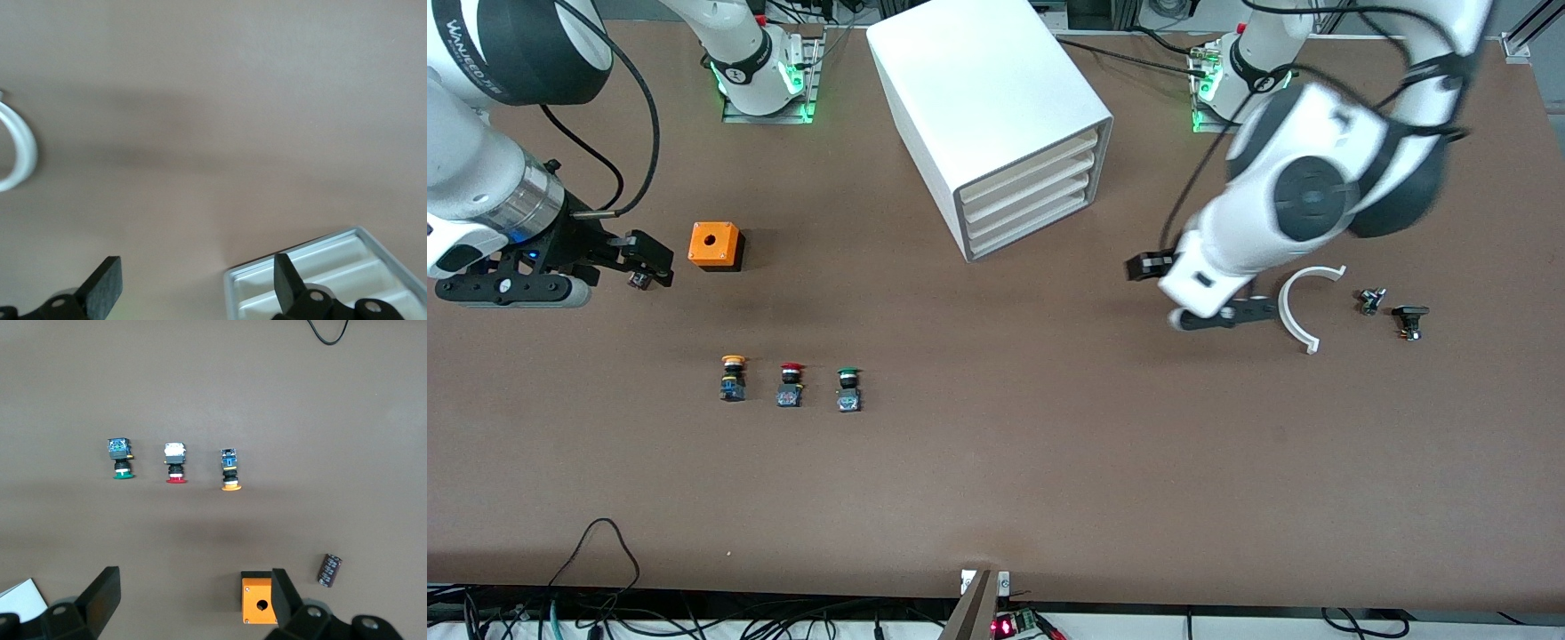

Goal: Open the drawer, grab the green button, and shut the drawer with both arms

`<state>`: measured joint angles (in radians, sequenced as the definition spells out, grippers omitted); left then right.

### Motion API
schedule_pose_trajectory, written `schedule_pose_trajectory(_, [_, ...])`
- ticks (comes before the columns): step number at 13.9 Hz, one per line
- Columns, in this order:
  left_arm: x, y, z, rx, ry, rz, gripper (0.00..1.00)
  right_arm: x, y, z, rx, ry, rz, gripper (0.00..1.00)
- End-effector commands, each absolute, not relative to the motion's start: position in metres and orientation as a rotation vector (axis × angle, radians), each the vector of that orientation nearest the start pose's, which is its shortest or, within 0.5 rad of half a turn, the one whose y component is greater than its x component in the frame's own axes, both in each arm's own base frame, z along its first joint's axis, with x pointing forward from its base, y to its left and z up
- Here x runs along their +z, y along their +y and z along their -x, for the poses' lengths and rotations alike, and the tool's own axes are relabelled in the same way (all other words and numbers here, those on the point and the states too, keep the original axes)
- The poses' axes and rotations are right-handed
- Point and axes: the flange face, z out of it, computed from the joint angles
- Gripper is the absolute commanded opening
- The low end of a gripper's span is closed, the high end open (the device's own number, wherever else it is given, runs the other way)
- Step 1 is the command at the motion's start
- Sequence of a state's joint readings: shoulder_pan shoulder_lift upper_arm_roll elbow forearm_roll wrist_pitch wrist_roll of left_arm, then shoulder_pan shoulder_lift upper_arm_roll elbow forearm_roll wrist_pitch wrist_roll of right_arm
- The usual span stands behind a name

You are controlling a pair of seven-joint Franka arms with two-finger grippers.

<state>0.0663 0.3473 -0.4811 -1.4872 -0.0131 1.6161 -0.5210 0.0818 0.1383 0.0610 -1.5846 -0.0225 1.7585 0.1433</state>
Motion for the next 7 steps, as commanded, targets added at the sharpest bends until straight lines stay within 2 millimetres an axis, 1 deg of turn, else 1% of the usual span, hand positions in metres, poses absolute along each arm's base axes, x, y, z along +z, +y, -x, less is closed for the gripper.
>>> schedule_pose_trajectory(1, [0.512,-0.168,-0.610,0.369,0.065,3.180,1.00,0.554,0.082,-0.603,-0.058,-0.036,3.148,1.00])
schedule_pose_trajectory(2, [0.525,-0.141,-0.611,0.318,0.106,3.168,1.00,0.554,0.083,-0.602,-0.059,-0.039,3.150,1.00])
schedule_pose_trajectory(3, [0.535,-0.124,-0.610,0.288,0.165,3.159,1.00,0.553,0.082,-0.602,-0.054,-0.039,3.149,1.00])
schedule_pose_trajectory(4, [0.545,-0.099,-0.607,0.259,0.213,3.147,1.00,0.553,0.082,-0.602,-0.051,-0.039,3.149,1.00])
schedule_pose_trajectory(5, [0.555,-0.078,-0.602,0.234,0.258,3.132,1.00,0.553,0.082,-0.602,-0.051,-0.039,3.149,1.00])
schedule_pose_trajectory(6, [0.559,-0.059,-0.593,0.231,0.274,3.123,1.00,0.553,0.082,-0.602,-0.051,-0.036,3.149,1.00])
schedule_pose_trajectory(7, [0.563,-0.042,-0.583,0.232,0.255,3.124,1.00,0.553,0.082,-0.602,-0.051,-0.039,3.149,1.00])
